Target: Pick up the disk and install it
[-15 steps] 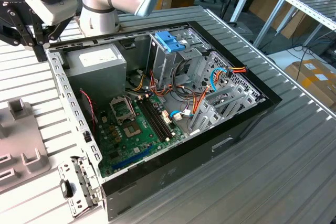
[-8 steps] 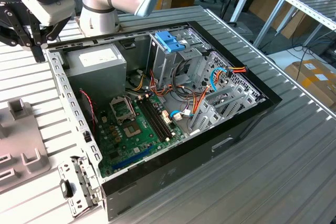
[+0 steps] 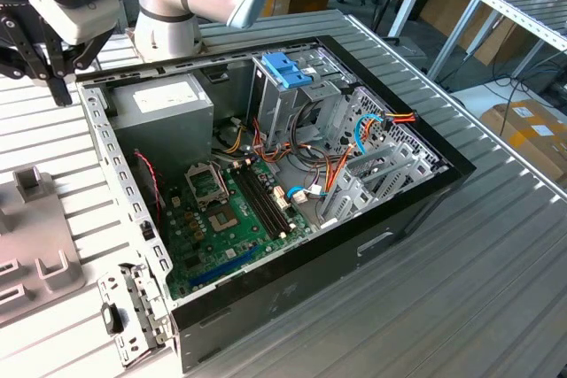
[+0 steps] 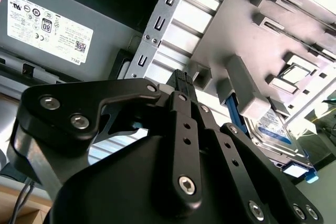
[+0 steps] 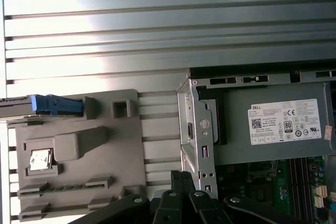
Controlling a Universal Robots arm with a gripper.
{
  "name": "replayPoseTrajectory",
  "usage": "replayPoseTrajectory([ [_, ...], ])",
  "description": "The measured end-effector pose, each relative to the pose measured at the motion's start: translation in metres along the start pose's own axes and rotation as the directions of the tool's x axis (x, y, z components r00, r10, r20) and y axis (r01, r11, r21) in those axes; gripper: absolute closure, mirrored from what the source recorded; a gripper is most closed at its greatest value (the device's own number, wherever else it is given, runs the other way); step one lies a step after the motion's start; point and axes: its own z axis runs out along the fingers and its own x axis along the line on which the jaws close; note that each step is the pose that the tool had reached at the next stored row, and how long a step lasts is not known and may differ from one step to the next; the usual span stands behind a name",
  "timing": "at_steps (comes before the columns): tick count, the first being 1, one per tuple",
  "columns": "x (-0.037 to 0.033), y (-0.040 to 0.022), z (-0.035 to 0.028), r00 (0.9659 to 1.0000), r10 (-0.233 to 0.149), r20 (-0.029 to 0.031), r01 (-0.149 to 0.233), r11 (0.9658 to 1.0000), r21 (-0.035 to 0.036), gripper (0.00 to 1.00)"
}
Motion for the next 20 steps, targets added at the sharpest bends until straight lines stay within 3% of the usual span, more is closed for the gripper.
replayPoseTrajectory([
  [20, 0.0109, -0.0008, -0.0003, 1.0000, 0.000, 0.0000, 0.000, 1.0000, 0.0000, 0.89],
])
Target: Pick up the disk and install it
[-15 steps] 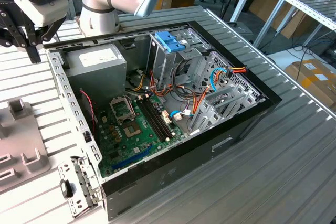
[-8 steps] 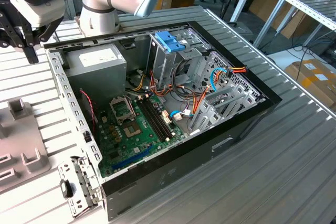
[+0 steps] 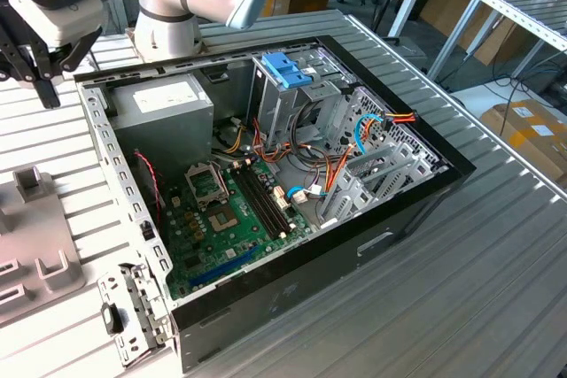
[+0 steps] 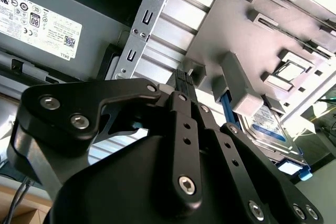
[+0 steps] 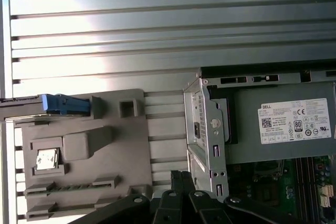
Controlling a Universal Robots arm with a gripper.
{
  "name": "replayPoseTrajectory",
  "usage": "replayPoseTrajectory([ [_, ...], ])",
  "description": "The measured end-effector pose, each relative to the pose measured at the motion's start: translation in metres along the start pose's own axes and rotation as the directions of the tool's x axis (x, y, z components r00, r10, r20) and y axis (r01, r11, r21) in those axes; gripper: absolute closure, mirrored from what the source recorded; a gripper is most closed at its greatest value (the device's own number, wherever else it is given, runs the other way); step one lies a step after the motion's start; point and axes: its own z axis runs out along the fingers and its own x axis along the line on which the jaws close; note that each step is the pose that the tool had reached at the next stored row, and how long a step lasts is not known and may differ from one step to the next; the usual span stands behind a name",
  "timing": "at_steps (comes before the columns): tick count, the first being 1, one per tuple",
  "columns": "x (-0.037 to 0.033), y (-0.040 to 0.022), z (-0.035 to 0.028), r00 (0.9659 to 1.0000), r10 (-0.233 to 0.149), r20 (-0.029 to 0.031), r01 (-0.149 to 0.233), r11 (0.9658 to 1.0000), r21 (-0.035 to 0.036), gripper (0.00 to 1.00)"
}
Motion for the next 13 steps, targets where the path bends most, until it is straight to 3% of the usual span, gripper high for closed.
replayPoseTrajectory([
  [13, 0.0092, -0.0007, -0.0002, 1.0000, 0.000, 0.0001, 0.000, 1.0000, 0.0000, 0.89],
])
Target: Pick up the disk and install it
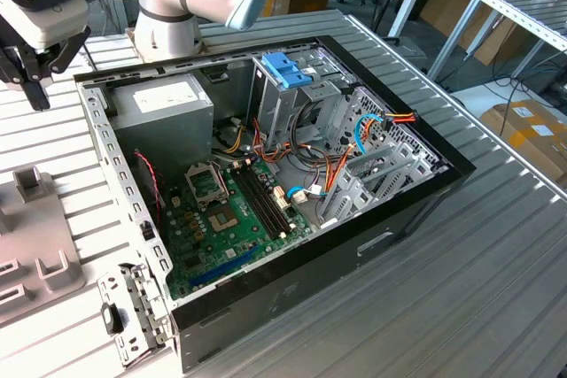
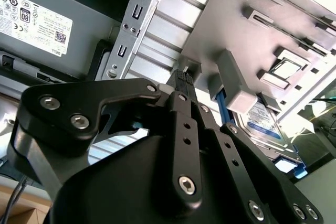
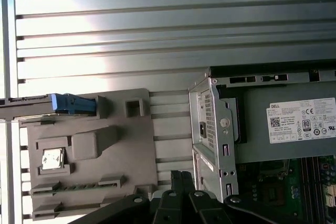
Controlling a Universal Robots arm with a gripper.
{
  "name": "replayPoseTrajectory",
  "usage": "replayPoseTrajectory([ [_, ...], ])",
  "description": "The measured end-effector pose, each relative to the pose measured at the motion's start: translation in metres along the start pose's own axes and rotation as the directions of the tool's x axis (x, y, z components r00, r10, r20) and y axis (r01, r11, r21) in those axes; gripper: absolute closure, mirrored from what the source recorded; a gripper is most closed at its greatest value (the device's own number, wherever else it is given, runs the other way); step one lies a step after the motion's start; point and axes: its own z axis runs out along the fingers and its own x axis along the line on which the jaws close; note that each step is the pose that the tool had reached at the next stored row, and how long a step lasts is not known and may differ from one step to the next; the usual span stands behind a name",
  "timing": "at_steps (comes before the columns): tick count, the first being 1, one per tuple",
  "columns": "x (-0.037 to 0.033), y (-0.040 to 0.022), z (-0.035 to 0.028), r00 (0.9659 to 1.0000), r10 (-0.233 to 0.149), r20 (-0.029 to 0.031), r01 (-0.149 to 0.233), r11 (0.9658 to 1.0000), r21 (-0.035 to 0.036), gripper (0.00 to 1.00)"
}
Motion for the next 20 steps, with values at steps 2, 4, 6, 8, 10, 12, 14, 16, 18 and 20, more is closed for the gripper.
replayPoseTrajectory([
  [2, 0.0033, -0.0002, -0.0001, 1.0000, 0.000, 0.0001, 0.000, 1.0000, 0.0000, 0.89],
  [4, 0.0118, -0.0009, -0.0003, 1.0000, 0.000, 0.0001, 0.000, 1.0000, 0.0000, 0.89],
  [6, 0.0129, -0.0010, -0.0004, 1.0000, 0.000, 0.0001, 0.000, 1.0000, 0.0000, 0.89],
  [8, 0.0138, -0.0011, -0.0004, 1.0000, 0.000, 0.0002, 0.000, 1.0000, 0.0000, 0.89],
  [10, 0.0147, -0.0011, -0.0004, 1.0000, 0.000, 0.0001, 0.000, 1.0000, 0.0000, 0.89],
  [12, 0.0156, -0.0012, -0.0004, 1.0000, 0.000, 0.0001, 0.000, 1.0000, 0.0000, 0.89],
  [14, 0.0170, -0.0013, -0.0005, 1.0000, 0.000, 0.0002, 0.000, 1.0000, 0.0000, 0.89],
  [16, 0.0184, -0.0014, -0.0005, 1.0000, 0.000, 0.0002, 0.000, 1.0000, 0.0000, 0.89],
  [18, 0.0203, -0.0015, -0.0006, 1.0000, 0.000, 0.0002, 0.000, 1.0000, 0.0000, 0.89],
  [20, 0.0220, -0.0016, -0.0006, 1.0000, 0.000, 0.0002, 0.000, 1.0000, 0.0000, 0.89],
])
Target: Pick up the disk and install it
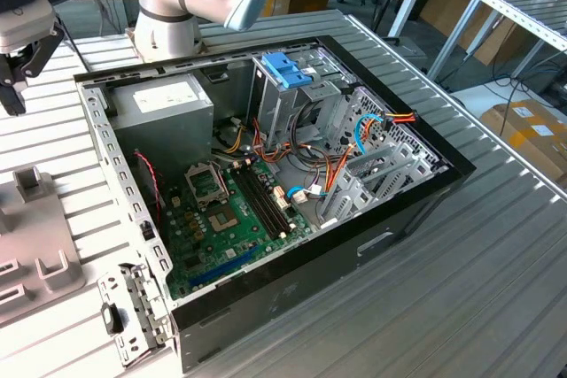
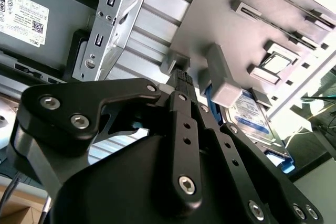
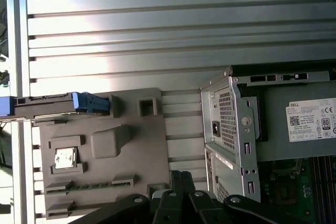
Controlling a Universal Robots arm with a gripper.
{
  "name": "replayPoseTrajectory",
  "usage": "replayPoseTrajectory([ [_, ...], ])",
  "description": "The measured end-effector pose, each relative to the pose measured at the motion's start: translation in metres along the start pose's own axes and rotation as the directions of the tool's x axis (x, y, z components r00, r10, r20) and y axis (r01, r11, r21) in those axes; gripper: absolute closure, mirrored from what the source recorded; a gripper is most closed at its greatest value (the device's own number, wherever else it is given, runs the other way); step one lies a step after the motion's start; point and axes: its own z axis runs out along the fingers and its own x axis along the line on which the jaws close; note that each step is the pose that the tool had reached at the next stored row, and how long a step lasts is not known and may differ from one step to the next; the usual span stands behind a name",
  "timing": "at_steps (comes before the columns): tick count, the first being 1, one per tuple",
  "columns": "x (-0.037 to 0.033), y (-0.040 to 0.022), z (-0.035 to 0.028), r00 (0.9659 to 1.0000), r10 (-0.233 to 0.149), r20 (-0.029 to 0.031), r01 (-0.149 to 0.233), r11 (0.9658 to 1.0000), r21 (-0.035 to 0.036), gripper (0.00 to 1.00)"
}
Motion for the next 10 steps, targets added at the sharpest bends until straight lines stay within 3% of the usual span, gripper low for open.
replayPoseTrajectory([
  [10, 0.0062, -0.0005, -0.0001, 1.0000, 0.000, 0.0002, 0.000, 1.0000, 0.0000, 0.89],
])
